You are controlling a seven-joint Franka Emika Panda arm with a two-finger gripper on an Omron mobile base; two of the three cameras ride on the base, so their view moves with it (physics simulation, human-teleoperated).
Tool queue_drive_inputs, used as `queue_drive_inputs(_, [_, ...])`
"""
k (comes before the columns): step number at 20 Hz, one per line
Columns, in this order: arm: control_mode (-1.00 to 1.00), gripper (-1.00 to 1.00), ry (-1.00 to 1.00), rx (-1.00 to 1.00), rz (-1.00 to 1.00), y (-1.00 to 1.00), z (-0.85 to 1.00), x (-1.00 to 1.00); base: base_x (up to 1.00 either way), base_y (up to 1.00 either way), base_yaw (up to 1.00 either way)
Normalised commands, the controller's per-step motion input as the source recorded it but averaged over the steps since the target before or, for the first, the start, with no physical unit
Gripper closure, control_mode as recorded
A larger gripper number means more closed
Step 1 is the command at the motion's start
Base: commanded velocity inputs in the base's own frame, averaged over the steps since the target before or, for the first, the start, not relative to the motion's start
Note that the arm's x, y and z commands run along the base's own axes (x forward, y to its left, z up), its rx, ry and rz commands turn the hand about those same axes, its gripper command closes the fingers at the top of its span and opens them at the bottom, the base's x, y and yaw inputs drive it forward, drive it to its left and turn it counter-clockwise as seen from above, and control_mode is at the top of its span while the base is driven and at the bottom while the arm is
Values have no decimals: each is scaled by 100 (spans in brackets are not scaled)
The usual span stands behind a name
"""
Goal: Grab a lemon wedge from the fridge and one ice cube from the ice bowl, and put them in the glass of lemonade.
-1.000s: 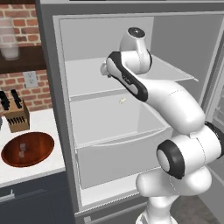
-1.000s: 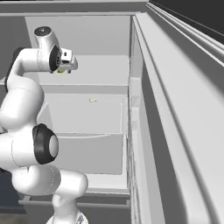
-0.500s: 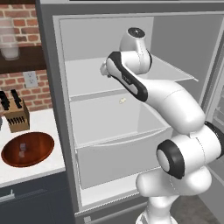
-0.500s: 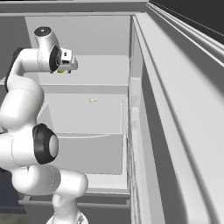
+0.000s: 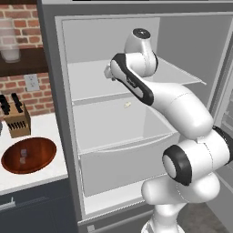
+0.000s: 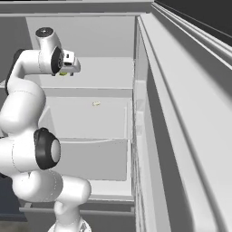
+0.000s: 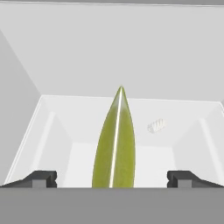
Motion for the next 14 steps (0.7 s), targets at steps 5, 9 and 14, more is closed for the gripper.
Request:
queue_drive_inputs(5, [-100, 100, 1, 0, 0, 0, -3, -4, 0, 0, 0])
queue_drive_inputs(9, [-100, 100, 0, 0, 0, 0, -1, -12, 0, 0, 0])
queue_drive_inputs(14, [-100, 100, 1, 0, 0, 0, -7, -27, 0, 0, 0])
